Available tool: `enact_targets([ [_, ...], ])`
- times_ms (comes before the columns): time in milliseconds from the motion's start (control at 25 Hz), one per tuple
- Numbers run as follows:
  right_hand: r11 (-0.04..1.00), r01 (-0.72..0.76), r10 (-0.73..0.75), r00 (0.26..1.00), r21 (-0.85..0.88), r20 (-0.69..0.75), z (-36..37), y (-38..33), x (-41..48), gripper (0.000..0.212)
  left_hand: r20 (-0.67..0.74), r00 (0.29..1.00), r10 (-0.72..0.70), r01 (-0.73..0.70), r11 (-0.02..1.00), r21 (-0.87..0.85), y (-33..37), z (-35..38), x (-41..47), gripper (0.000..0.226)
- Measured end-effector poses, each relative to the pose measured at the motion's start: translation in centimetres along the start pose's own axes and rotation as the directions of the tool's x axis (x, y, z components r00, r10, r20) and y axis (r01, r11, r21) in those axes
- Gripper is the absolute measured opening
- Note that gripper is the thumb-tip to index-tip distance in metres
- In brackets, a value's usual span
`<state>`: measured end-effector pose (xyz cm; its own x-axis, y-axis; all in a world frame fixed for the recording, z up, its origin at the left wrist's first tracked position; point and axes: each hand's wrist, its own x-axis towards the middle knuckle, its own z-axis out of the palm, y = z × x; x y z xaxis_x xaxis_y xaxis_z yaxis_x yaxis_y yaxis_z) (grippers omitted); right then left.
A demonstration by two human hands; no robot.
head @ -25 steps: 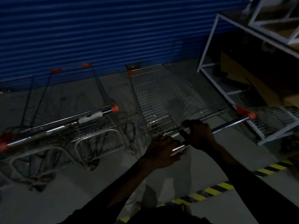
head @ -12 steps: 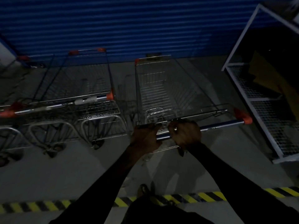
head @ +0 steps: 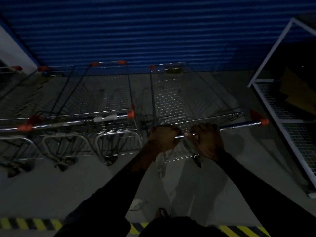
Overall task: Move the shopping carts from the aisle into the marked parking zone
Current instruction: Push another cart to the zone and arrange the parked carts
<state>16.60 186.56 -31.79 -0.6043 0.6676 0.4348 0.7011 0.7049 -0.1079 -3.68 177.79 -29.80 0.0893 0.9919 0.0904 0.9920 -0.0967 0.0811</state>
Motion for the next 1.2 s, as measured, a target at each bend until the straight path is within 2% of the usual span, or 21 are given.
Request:
enact_targets([
  [160, 0.994, -0.067, 0.061, 0.995, 0.08, 0.085, 1.9, -0.7, 4.2, 0.055, -0.06, 0.996, 0.059, -0.058, 0.998, 0.018, -4.1, -0.2, 2.3, 0.033],
  [280, 0.985, -0.121, 0.104, 0.985, 0.12, 0.139, 3.4, -2.0, 7.5, 0.061, -0.114, 0.987, 0.111, -0.107, 0.994, 0.036, -7.8, -0.4, 3.0, 0.054],
  [400, 0.98, -0.14, 0.107, 0.97, 0.14, 0.219, 4.5, -3.2, 10.1, 0.07, -0.226, 0.974, -0.021, 0.046, 0.994, 0.104, -11.6, -1.6, 1.6, 0.084],
  [520, 0.969, -0.148, 0.102, 0.969, 0.198, 0.226, 4.7, -3.0, 11.6, 0.067, -0.265, 0.942, -0.208, 0.24, 0.966, 0.097, -14.4, -2.8, -0.9, 0.099],
  [680, 0.975, -0.121, 0.075, 0.969, 0.188, 0.235, 5.2, -2.7, 12.4, 0.067, -0.168, 0.949, -0.266, 0.262, 0.964, -0.05, -16.3, -2.7, -2.3, 0.113],
  [840, 0.977, -0.083, 0.046, 0.981, 0.197, 0.187, 5.4, -1.6, 13.0, 0.058, -0.218, 0.944, -0.247, 0.221, 0.965, -0.138, -16.9, -2.8, -2.9, 0.099],
  [960, 0.986, 0.012, -0.026, 0.996, 0.166, 0.085, 5.1, -0.2, 12.7, 0.05, -0.204, 0.949, -0.24, 0.219, 0.968, -0.12, -17.5, -2.3, -3.6, 0.106],
  [1040, 0.995, 0.034, -0.046, 0.991, 0.096, 0.122, 5.0, -0.2, 12.4, 0.054, -0.208, 0.947, -0.243, 0.233, 0.97, -0.073, -17.5, -1.7, -3.7, 0.108],
  [1200, 0.999, 0.015, -0.02, 0.986, 0.034, 0.164, 5.1, -1.6, 11.0, 0.063, -0.224, 0.941, -0.254, 0.254, 0.967, -0.029, -17.5, -0.6, -4.2, 0.085],
])
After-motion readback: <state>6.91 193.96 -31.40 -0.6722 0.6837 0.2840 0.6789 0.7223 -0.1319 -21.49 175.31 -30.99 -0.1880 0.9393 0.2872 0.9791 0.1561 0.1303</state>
